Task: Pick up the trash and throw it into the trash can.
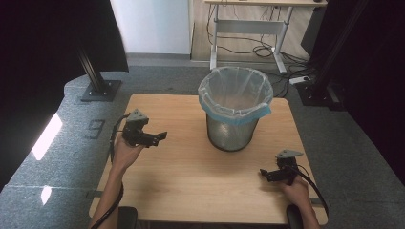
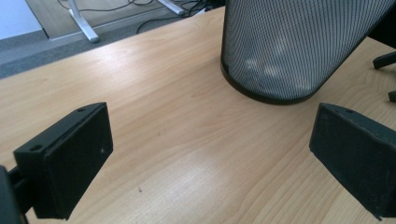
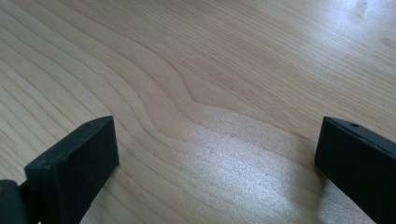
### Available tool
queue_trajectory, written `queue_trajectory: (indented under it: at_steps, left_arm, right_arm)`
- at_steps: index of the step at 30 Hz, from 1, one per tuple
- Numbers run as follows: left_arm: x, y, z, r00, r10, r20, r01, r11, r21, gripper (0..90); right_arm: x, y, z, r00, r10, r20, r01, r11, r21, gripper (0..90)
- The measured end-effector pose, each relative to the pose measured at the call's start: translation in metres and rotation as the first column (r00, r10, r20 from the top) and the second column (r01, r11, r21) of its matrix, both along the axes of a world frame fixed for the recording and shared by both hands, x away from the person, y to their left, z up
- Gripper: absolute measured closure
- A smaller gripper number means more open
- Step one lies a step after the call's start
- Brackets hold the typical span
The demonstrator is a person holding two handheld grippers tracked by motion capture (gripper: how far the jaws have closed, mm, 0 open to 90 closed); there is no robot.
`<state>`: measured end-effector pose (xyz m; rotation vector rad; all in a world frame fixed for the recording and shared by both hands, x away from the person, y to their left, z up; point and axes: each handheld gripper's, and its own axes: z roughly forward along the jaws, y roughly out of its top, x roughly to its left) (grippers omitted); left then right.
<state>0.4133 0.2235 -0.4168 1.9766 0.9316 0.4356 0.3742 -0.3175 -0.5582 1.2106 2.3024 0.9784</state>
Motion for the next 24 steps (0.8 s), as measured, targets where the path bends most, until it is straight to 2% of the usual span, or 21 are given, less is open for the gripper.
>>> queue_trajectory:
  at_steps: [8,15,18,19,21,24]
  left_arm:
    - [-0.007,-0.002,-0.034,0.9999,0.002,-0.011,-0.002,1.0000,0.002,0.0]
    - [-0.014,-0.003,-0.071,0.9993,0.004,-0.038,-0.004,1.0000,0.004,0.0]
    - [-0.018,-0.003,-0.088,0.9985,0.004,-0.054,-0.003,0.9997,0.025,0.0]
    - [-0.018,-0.003,-0.088,0.9985,0.004,-0.054,-0.003,0.9997,0.025,0.0]
    - [-0.021,-0.005,-0.103,0.9974,0.007,-0.072,-0.003,0.9981,0.062,0.0]
    - [-0.024,-0.008,-0.114,0.9959,0.015,-0.090,-0.005,0.9937,0.112,0.0]
  right_arm:
    - [0.000,0.000,0.000,1.0000,0.001,0.002,-0.001,1.0000,0.000,0.0]
    - [0.000,0.000,0.000,1.0000,0.000,0.002,0.000,1.0000,0.002,0.0]
    - [0.000,0.000,0.000,1.0000,0.000,0.002,0.000,1.0000,0.002,0.0]
    - [0.000,0.000,0.000,1.0000,-0.001,0.001,0.001,1.0000,0.002,0.0]
    - [0.000,0.000,0.000,1.0000,0.000,0.002,0.000,1.0000,0.002,0.0]
    - [0.000,0.000,0.000,1.0000,0.000,0.002,0.000,1.0000,0.002,0.0]
